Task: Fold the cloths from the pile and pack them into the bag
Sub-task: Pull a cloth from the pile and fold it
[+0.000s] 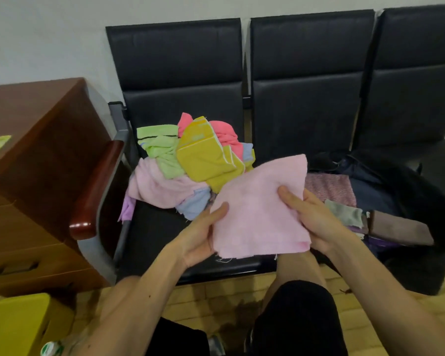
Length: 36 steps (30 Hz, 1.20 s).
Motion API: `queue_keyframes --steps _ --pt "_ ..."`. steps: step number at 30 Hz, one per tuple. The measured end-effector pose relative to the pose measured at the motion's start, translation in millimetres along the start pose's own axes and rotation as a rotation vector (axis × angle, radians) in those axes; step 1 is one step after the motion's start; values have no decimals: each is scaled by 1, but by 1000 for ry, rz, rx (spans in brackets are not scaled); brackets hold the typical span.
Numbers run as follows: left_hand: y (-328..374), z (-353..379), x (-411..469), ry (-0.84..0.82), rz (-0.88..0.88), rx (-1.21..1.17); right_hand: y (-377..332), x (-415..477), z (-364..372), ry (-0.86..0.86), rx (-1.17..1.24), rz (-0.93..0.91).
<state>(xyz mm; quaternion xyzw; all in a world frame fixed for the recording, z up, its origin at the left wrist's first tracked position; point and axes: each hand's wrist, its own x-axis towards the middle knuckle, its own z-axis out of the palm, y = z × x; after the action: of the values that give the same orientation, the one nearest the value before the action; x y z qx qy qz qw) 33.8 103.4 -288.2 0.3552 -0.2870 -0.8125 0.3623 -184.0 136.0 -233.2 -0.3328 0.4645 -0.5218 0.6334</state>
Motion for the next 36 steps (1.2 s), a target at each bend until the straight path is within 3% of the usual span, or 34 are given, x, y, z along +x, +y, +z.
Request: queue_keyframes --steps 4,9,16,26,30,36 --pt "-19 31 37 75 -7 297 11 4 -56 223 -155 39" --pt "-53 81 98 20 -31 585 23 4 -145 365 -351 60" --pt "-81 151 208 -89 -81 718 -4 36 -264 527 -540 97" --pt "-110 212 385 -166 -55 871 -38 153 -399 548 -751 120" --pt "-135 216 430 -201 -75 986 -18 193 -443 563 -861 221" --pt "-158 206 469 -256 -103 1128 10 225 -479 446 -1108 405"
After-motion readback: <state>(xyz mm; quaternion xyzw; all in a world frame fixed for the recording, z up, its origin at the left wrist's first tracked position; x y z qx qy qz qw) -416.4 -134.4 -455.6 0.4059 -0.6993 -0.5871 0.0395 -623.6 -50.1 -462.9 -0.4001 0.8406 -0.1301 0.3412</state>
